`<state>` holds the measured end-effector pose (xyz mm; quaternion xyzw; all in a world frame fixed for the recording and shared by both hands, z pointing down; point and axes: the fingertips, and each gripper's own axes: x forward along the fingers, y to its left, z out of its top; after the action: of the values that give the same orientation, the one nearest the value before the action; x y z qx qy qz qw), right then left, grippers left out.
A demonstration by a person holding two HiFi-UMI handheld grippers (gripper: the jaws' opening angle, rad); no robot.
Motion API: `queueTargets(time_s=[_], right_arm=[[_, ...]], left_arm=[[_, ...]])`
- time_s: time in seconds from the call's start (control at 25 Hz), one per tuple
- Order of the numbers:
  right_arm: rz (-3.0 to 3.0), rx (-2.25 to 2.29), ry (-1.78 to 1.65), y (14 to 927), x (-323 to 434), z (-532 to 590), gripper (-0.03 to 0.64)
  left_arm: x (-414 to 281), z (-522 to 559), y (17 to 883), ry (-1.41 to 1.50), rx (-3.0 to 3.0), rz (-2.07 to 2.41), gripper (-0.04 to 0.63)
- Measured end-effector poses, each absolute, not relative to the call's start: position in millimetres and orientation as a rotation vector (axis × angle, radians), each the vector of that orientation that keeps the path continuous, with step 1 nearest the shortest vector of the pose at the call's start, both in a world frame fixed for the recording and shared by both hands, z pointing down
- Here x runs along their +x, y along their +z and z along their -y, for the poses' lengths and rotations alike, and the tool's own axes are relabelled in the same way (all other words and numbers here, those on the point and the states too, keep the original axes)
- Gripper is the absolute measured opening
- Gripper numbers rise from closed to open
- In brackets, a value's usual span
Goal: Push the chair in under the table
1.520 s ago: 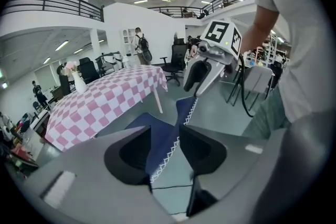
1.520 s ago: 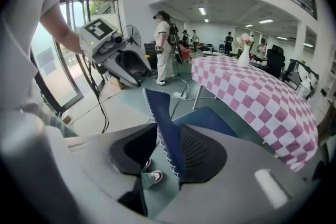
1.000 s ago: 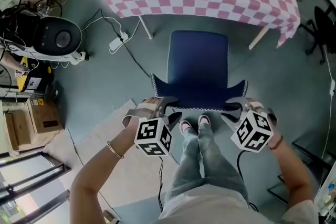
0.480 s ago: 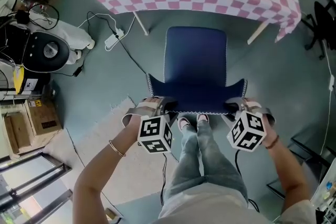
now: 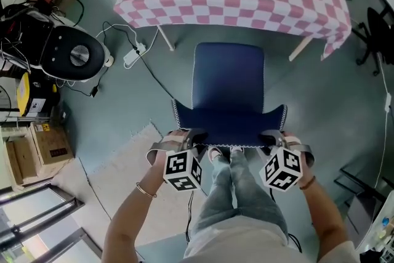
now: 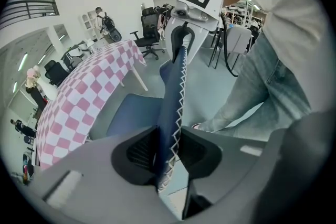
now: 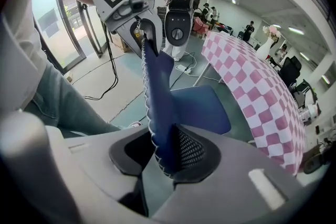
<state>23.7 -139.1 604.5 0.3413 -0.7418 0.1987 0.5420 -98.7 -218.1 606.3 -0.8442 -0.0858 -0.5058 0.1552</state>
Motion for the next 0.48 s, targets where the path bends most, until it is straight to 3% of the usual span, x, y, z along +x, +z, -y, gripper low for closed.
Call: queueTargets(time_s=[0.48], right_arm=[[1.737,0.849,0.484,606.5,53.8,169.3,0.106]], left_arm=[[-68.9,247.9,607.9,-1.426,-2.436,0.198,0.095]])
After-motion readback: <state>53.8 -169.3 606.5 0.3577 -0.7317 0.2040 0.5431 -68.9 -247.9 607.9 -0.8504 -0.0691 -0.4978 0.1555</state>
